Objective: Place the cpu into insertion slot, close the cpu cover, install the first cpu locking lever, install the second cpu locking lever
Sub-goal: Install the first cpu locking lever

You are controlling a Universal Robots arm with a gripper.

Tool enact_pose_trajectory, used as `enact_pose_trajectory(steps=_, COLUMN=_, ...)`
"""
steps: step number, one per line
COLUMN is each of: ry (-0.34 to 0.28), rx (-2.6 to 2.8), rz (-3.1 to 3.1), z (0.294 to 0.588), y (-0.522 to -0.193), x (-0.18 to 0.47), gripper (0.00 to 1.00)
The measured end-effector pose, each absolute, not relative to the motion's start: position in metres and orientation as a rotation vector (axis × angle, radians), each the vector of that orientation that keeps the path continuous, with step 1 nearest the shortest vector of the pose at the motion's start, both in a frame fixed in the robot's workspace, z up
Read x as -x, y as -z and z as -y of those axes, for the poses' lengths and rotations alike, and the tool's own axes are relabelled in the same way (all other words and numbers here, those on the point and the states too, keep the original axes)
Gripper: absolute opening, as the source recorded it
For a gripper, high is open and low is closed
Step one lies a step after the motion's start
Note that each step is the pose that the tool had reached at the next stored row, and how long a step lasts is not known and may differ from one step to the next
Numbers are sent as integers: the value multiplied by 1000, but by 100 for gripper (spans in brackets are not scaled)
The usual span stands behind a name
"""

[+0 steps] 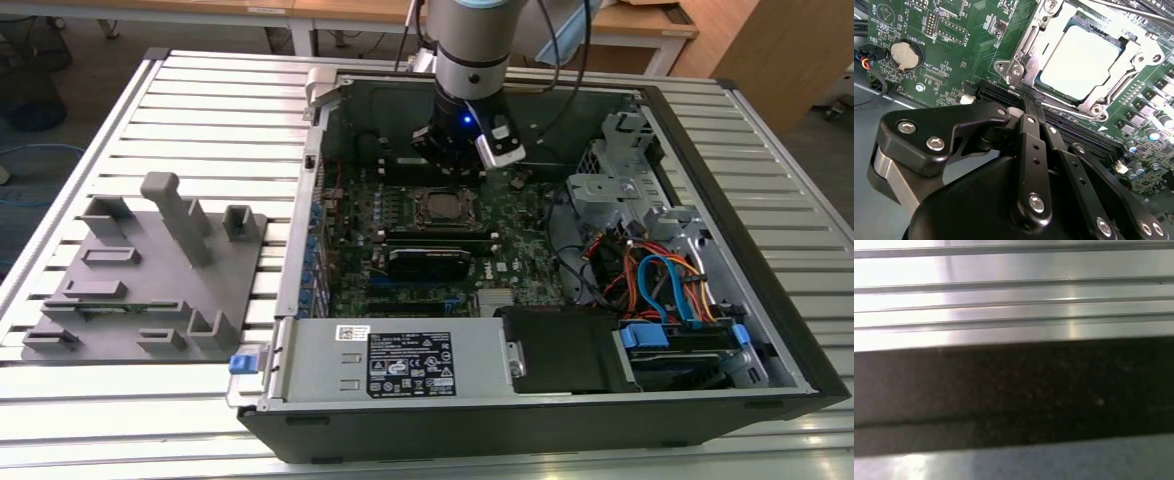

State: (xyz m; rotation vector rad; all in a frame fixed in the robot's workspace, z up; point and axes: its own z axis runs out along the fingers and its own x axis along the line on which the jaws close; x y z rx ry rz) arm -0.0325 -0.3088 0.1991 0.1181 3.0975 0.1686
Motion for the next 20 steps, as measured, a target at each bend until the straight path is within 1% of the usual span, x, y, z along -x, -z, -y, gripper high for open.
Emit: enact_pose_trajectory(steps=20, ry=-168, rx=-118, rz=-3097, z=309, y=-205, x=32, gripper=10)
